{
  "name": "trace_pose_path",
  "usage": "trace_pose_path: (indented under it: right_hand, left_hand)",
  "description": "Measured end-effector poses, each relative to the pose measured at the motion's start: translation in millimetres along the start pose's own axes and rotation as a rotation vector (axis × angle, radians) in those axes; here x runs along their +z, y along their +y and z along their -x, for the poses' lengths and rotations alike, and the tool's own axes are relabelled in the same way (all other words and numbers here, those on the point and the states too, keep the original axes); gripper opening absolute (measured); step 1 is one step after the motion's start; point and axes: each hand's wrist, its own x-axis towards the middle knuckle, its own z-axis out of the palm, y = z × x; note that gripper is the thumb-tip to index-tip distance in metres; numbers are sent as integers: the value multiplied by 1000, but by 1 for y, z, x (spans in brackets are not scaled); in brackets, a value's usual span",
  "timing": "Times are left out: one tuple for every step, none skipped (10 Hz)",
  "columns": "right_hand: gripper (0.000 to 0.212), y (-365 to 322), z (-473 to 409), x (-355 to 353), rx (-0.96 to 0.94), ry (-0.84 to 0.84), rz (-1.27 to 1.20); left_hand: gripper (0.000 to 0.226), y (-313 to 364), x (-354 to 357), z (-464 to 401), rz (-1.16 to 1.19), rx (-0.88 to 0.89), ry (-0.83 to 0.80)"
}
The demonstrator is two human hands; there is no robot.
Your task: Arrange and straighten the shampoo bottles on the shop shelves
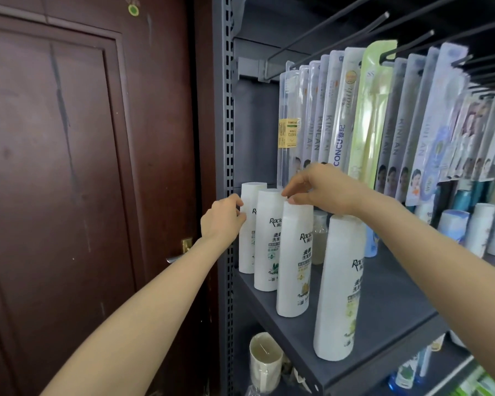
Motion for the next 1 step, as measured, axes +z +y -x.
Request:
trace_pose_path:
  right_hand:
    - [21, -7, 10, -3, 22, 116, -38]
  left_hand:
    - [24, 5, -11, 2, -30, -15, -49]
